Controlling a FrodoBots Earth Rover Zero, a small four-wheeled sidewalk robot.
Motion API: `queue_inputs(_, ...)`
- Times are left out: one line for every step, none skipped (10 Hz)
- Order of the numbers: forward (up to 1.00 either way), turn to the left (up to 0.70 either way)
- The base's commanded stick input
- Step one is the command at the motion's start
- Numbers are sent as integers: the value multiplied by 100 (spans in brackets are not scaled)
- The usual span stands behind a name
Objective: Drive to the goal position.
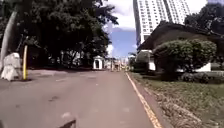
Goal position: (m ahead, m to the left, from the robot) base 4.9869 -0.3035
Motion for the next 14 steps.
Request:
queue_inputs(70,0)
queue_inputs(70,0)
queue_inputs(70,0)
queue_inputs(70,0)
queue_inputs(70,0)
queue_inputs(70,0)
queue_inputs(70,0)
queue_inputs(70,0)
queue_inputs(70,0)
queue_inputs(70,0)
queue_inputs(70,0)
queue_inputs(70,0)
queue_inputs(70,-3)
queue_inputs(70,-32)
